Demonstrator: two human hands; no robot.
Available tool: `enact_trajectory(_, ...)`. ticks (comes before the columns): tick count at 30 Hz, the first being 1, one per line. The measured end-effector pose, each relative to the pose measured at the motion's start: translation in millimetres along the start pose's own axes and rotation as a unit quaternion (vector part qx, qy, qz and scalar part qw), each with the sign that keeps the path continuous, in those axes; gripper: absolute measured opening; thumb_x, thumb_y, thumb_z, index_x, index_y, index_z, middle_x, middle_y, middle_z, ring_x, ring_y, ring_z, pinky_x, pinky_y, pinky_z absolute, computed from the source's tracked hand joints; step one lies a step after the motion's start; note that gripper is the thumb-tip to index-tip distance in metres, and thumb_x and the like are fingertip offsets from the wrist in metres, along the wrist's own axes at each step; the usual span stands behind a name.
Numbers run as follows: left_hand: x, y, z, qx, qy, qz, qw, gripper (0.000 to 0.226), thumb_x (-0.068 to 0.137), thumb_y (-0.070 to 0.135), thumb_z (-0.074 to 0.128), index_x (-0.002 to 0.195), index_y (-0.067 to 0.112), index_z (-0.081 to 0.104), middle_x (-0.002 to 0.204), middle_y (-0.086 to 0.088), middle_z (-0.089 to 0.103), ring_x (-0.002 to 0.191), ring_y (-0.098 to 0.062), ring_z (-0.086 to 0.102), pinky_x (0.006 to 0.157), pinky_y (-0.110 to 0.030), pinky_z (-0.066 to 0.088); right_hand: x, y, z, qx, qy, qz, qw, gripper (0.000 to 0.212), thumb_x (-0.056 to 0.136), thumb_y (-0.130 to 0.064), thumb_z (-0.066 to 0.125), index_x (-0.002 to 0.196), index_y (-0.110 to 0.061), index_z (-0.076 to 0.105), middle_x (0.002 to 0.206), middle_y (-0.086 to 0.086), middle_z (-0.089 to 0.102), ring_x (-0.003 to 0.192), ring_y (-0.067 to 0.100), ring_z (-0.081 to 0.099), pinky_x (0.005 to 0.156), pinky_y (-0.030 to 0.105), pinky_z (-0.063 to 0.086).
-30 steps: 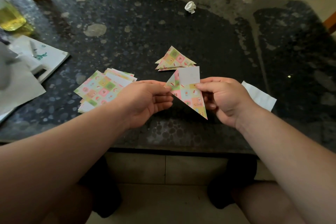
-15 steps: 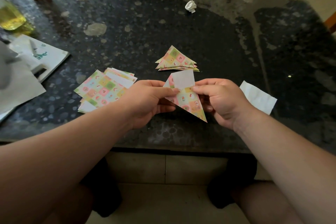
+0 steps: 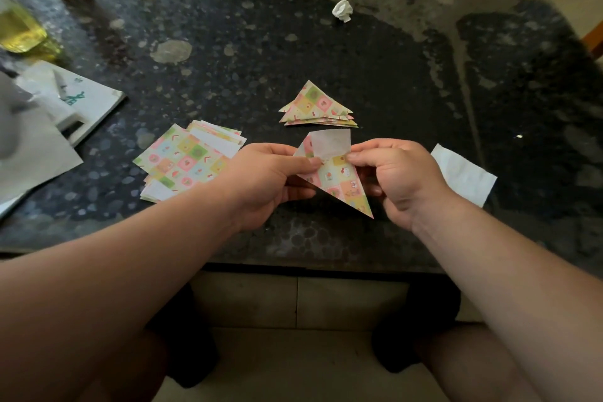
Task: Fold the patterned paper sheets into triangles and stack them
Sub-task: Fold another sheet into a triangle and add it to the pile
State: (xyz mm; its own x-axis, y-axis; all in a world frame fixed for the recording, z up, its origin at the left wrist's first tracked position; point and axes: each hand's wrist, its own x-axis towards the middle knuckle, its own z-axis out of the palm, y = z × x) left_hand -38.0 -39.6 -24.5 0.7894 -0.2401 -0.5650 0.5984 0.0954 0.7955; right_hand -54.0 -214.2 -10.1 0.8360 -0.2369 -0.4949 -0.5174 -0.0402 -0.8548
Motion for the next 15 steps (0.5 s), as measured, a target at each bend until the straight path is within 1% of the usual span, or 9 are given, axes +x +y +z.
enact_trajectory(1,-0.2,-0.3,0.6,-0.001,-0.002,0.001,1.0,0.006,0.09,0.003,0.071,0.086,0.001,0.068,0.091,-0.017,0.076,0.079,-0.02,0.073,0.062,-0.026,0.058,0.2,0.1,0.1,-0.002,0.004,-0.003,1.0,0.021,0.093,-0.007,0.07,0.076,-0.015,0.077,0.085,0.005,0.079,0.085,0.022,0.077,0.044,0.018,0.047)
enact_trajectory(2,-0.6,-0.2,0.9,-0.002,-0.004,0.001,1.0,0.006,0.09,0.003,0.071,0.085,0.001,0.068,0.09,-0.016,0.076,0.078,-0.02,0.073,0.063,-0.026,0.058,1.3,0.4,0.0,-0.005,0.01,-0.009,1.0,0.023,0.093,-0.007,0.07,0.074,-0.016,0.078,0.085,0.005,0.079,0.086,0.022,0.077,0.046,0.019,0.048)
enact_trajectory(5,-1.6,0.4,1.8,0.0,-0.006,0.001,1.0,0.008,0.091,0.002,0.07,0.083,0.001,0.068,0.088,-0.015,0.076,0.076,-0.019,0.073,0.063,-0.026,0.058,1.4,1.4,1.7,-0.013,0.021,-0.017,1.0,0.028,0.093,-0.009,0.069,0.068,-0.019,0.078,0.086,0.002,0.078,0.088,0.02,0.076,0.064,0.031,0.056)
enact_trajectory(7,-1.8,0.9,1.6,0.001,-0.006,-0.002,1.0,0.009,0.091,0.003,0.071,0.082,0.002,0.068,0.088,-0.016,0.077,0.078,-0.02,0.073,0.064,-0.027,0.058,2.6,4.2,2.9,-0.011,0.035,-0.017,0.999,0.028,0.096,-0.012,0.063,0.073,-0.018,0.077,0.086,0.001,0.078,0.088,0.019,0.075,0.065,0.032,0.054)
enact_trajectory(9,-1.2,1.4,-0.1,0.003,-0.003,-0.006,1.0,0.008,0.091,0.003,0.071,0.084,0.002,0.068,0.092,-0.017,0.077,0.082,-0.022,0.074,0.064,-0.027,0.057,5.5,6.1,2.2,0.004,0.04,-0.016,0.999,0.028,0.097,-0.015,0.057,0.078,-0.016,0.077,0.086,0.002,0.079,0.091,0.022,0.075,0.068,0.036,0.053)
enact_trajectory(10,-1.2,1.7,-1.1,0.006,-0.002,-0.006,1.0,0.008,0.091,0.003,0.071,0.084,0.003,0.068,0.093,-0.017,0.077,0.083,-0.022,0.074,0.064,-0.027,0.057,8.2,7.0,1.1,0.019,0.025,-0.011,0.999,0.028,0.098,-0.016,0.054,0.082,-0.014,0.078,0.087,0.003,0.079,0.094,0.025,0.076,0.073,0.04,0.055)
enact_trajectory(12,-1.4,2.5,-2.5,0.009,-0.001,-0.003,1.0,0.007,0.091,0.004,0.07,0.084,0.003,0.068,0.093,-0.017,0.077,0.082,-0.021,0.074,0.064,-0.027,0.056,8.0,6.1,-1.8,0.056,-0.04,0.019,0.997,0.028,0.101,-0.02,0.049,0.097,-0.01,0.076,0.094,0.009,0.08,0.097,0.029,0.076,0.089,0.046,0.056)
enact_trajectory(14,-1.3,2.9,-2.9,0.009,0.001,0.004,1.0,0.008,0.091,0.004,0.07,0.084,0.004,0.068,0.092,-0.016,0.077,0.079,-0.02,0.073,0.062,-0.026,0.056,5.6,3.8,-4.1,0.061,-0.1,0.039,0.992,0.024,0.102,-0.016,0.052,0.107,-0.008,0.073,0.1,0.013,0.079,0.097,0.029,0.077,0.095,0.047,0.057)
enact_trajectory(15,-1.4,2.8,-2.5,0.008,0.002,0.006,1.0,0.008,0.091,0.004,0.07,0.083,0.004,0.069,0.092,-0.016,0.077,0.079,-0.02,0.072,0.062,-0.026,0.056,5.2,3.6,-4.5,0.05,-0.112,0.037,0.992,0.019,0.101,-0.013,0.056,0.108,-0.008,0.074,0.101,0.013,0.079,0.097,0.028,0.077,0.095,0.047,0.058)
